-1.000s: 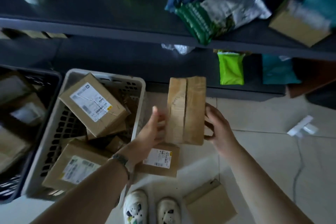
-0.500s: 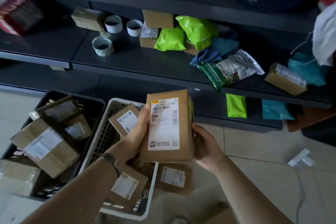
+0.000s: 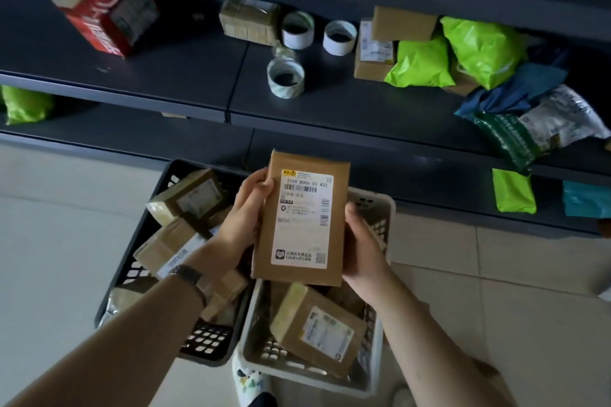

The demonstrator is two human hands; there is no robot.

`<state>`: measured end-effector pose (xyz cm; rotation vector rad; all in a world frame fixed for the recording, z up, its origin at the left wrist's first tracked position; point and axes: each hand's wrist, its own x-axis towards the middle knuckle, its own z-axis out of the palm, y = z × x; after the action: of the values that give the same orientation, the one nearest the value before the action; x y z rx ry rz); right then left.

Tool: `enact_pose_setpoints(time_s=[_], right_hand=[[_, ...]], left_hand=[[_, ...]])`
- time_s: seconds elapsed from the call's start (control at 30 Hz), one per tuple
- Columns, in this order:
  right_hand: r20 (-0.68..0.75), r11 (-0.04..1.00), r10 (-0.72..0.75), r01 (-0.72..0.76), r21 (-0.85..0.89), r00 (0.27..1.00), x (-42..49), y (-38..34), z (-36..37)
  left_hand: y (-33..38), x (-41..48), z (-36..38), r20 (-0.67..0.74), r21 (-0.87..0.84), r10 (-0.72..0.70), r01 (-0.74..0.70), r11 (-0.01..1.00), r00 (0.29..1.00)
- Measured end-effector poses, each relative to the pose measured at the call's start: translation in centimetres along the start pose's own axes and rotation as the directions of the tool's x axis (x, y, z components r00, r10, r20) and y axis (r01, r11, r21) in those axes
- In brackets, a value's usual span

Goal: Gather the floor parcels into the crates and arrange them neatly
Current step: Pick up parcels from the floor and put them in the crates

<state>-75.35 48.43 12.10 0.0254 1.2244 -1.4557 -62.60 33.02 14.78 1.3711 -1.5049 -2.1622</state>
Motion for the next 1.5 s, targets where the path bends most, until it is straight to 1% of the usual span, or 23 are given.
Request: enact_pose_setpoints(time_s=[0.07, 0.17, 0.27, 0.33, 0.37, 0.43, 0.47, 0.5, 0.57, 0.63, 0.7, 0.77, 0.8, 0.87, 0.93, 1.0, 1.07, 1.13, 1.17, 1.23, 1.3, 1.4, 1.5], right_hand=[[0.059, 0.993, 0.002, 0.005, -0.120, 0.998, 1.0, 0.9, 3.0], [0.077, 0.960, 0.026, -0.004, -0.281, 0.997, 4.0, 3.7, 7.2], [0.012, 0.950, -0.009, 0.013, -0.311, 1.000, 7.9, 5.8, 10.6], [-0.010, 0.929, -0.011, 0.007, -0.371, 1.000, 11.0, 7.0, 12.2], [0.012, 0.879, 0.025, -0.016, -0.477, 1.000, 12.0, 7.4, 12.9], [0.057, 0.705, 0.180, -0.089, -0.704, 0.982, 14.0, 9.2, 13.3], [0.051, 0.656, 0.252, -0.131, -0.743, 0.966, 14.5, 10.0, 13.1], [0.037, 0.668, 0.291, -0.175, -0.723, 0.956, 14.4, 10.4, 12.7], [0.018, 0.760, 0.241, -0.178, -0.625, 0.970, 13.3, 9.7, 11.6], [-0.003, 0.823, 0.210, -0.178, -0.539, 0.978, 12.0, 9.0, 9.1], [-0.099, 0.861, 0.151, -0.180, -0.475, 0.984, 10.5, 8.0, 5.1], [-0.235, 0.877, -0.042, -0.077, -0.474, 0.971, 8.8, 7.1, 0.1], [-0.319, 0.870, -0.143, -0.035, -0.492, 0.937, 7.8, 6.7, -2.6], [-0.482, 0.833, -0.319, 0.000, -0.553, 0.816, 5.5, 5.7, -8.1], [-0.590, 0.805, -0.414, -0.024, -0.593, 0.693, 3.2, 5.1, -13.7], [-0.697, 0.854, -0.390, -0.047, -0.518, 0.602, 1.0, 4.6, -19.2], [-0.775, 0.903, -0.308, -0.086, -0.420, 0.552, -1.2, 4.6, -24.7], [-0.790, 0.902, -0.259, -0.155, -0.404, 0.556, -3.4, 4.8, -29.8], [-0.776, 0.887, -0.237, -0.195, -0.418, 0.584, -4.5, 5.2, -32.1], [-0.720, 0.859, -0.177, -0.251, -0.446, 0.671, -6.3, 6.0, -35.9], [-0.685, 0.853, -0.124, -0.276, -0.443, 0.718, -7.6, 6.7, -39.6], [-0.663, 0.857, -0.092, -0.280, -0.433, 0.743, -7.6, 8.8, -44.6], [-0.646, 0.864, -0.022, -0.310, -0.396, 0.763, -5.8, 12.7, -47.8]], left_hand=[[-1.1, 0.2, -2.9, -0.066, 0.042, -0.032, 0.034, 0.999, 0.997], [-2.8, 0.8, -7.8, -0.114, 0.048, -0.086, 0.092, 0.995, 0.990], [-4.3, 3.1, -12.4, -0.141, 0.096, -0.077, 0.091, 0.991, 0.987], [-4.7, 5.1, -14.2, -0.207, 0.164, -0.083, 0.119, 0.979, 0.975], [-4.8, 5.7, -14.5, -0.201, 0.229, -0.092, 0.138, 0.964, 0.975], [-5.0, 6.4, -13.8, -0.107, 0.380, -0.168, 0.196, 0.904, 0.980], [-5.4, 6.6, -13.2, -0.078, 0.406, -0.221, 0.234, 0.884, 0.972], [-5.8, 6.8, -12.6, -0.074, 0.416, -0.266, 0.273, 0.867, 0.961], [-6.6, 7.4, -11.8, -0.108, 0.414, -0.276, 0.296, 0.861, 0.955], [-7.3, 7.7, -10.5, -0.144, 0.413, -0.255, 0.292, 0.863, 0.956], [-7.3, 7.8, -8.2, -0.165, 0.401, -0.213, 0.263, 0.877, 0.963], [-7.0, 7.9, -4.6, -0.139, 0.386, -0.186, 0.226, 0.894, 0.973], [-6.9, 8.1, -2.3, -0.110, 0.395, -0.164, 0.194, 0.898, 0.980], [-6.7, 8.3, 2.8, -0.030, 0.393, -0.131, 0.133, 0.910, 0.991], [-7.3, 8.3, 8.3, 0.059, 0.375, -0.113, 0.083, 0.923, 0.992], [-8.5, 7.6, 14.1, 0.123, 0.378, -0.116, 0.062, 0.924, 0.986], [-10.6, 6.9, 19.3, 0.126, 0.384, -0.123, 0.066, 0.921, 0.984], [-13.1, 6.3, 23.9, 0.112, 0.407, -0.128, 0.073, 0.911, 0.985], [-14.3, 5.8, 26.0, 0.094, 0.421, -0.134, 0.082, 0.903, 0.987], [-17.1, 5.1, 29.7, 0.039, 0.425, -0.145, 0.115, 0.898, 0.989], [-21.1, 4.5, 33.2, 0.022, 0.444, -0.168, 0.141, 0.885, 0.986], [-28.2, 4.3, 36.2, -0.021, 0.565, -0.235, 0.206, 0.799, 0.972], [-34.9, 5.3, 36.3, -0.129, 0.558, -0.286, 0.308, 0.771, 0.949]])
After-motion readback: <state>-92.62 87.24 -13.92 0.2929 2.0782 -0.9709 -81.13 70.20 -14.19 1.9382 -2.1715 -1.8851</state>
